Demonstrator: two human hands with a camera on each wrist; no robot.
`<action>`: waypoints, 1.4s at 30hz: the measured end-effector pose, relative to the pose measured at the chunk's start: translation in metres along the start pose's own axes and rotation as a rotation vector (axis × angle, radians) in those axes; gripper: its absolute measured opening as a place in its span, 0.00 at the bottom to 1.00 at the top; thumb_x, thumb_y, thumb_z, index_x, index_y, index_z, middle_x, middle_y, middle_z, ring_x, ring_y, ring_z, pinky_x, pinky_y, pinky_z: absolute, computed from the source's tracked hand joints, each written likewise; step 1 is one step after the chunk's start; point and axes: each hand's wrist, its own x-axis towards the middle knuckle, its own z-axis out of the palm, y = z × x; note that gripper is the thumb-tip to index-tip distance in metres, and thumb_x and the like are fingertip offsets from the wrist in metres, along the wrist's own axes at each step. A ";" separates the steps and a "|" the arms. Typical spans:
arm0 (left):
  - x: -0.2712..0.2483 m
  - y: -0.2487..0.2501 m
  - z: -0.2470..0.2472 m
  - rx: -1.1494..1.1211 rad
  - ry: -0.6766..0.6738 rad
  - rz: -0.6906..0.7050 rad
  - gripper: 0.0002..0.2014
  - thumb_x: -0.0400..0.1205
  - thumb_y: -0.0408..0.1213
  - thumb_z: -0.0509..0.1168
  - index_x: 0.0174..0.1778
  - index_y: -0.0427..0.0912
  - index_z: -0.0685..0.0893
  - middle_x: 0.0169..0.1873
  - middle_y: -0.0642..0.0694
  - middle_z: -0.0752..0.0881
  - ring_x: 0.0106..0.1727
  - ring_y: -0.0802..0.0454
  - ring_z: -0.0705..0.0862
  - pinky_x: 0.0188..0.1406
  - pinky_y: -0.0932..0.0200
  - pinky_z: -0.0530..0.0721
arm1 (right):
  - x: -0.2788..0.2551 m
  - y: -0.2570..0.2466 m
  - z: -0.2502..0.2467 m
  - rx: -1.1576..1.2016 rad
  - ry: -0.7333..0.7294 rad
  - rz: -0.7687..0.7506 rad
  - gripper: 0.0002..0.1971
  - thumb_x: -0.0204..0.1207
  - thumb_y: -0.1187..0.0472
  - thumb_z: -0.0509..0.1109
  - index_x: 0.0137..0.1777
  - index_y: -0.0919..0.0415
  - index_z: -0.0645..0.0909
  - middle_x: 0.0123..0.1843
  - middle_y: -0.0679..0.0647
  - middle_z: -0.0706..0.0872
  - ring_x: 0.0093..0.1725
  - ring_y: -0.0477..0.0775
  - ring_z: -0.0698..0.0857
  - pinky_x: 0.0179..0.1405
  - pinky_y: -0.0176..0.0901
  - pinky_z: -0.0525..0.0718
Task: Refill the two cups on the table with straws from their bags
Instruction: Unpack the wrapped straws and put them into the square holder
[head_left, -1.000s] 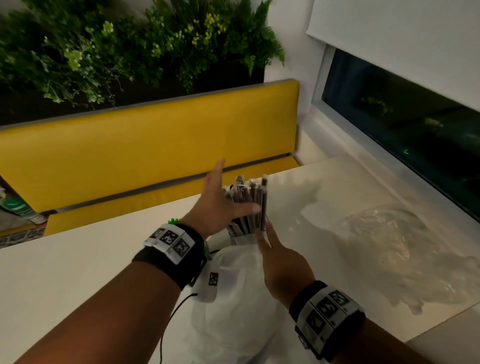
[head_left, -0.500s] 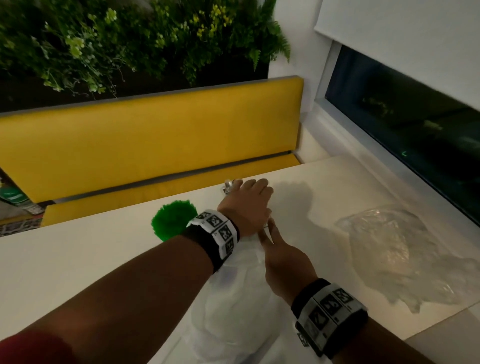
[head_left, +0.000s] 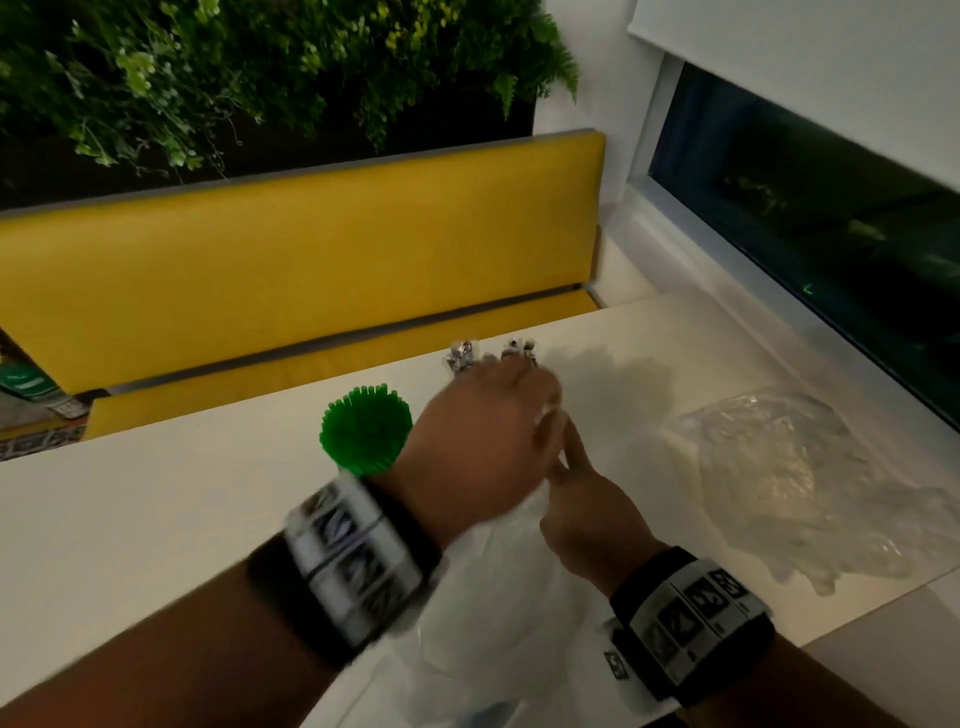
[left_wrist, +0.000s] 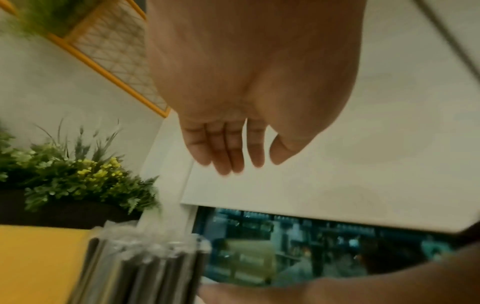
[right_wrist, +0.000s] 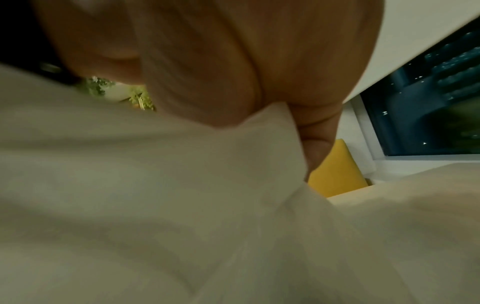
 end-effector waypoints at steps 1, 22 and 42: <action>-0.019 0.010 -0.004 -0.045 -0.066 -0.043 0.07 0.84 0.44 0.58 0.45 0.49 0.80 0.41 0.51 0.82 0.40 0.52 0.80 0.41 0.53 0.82 | -0.005 0.005 0.001 0.024 0.011 -0.025 0.49 0.75 0.68 0.63 0.84 0.37 0.35 0.87 0.53 0.31 0.30 0.47 0.82 0.25 0.32 0.74; -0.151 -0.006 0.163 -0.326 -0.595 -0.850 0.22 0.78 0.61 0.66 0.62 0.52 0.81 0.67 0.49 0.76 0.69 0.48 0.74 0.70 0.49 0.74 | -0.044 0.060 0.069 0.524 -0.333 0.552 0.09 0.73 0.65 0.70 0.49 0.67 0.88 0.42 0.61 0.89 0.37 0.58 0.87 0.41 0.46 0.88; -0.143 -0.014 0.176 -1.275 -0.471 -1.168 0.29 0.84 0.60 0.57 0.71 0.41 0.81 0.65 0.37 0.86 0.68 0.38 0.82 0.72 0.41 0.77 | -0.030 0.051 0.055 1.029 -0.346 0.420 0.11 0.74 0.74 0.72 0.55 0.78 0.83 0.51 0.72 0.90 0.49 0.67 0.88 0.53 0.57 0.91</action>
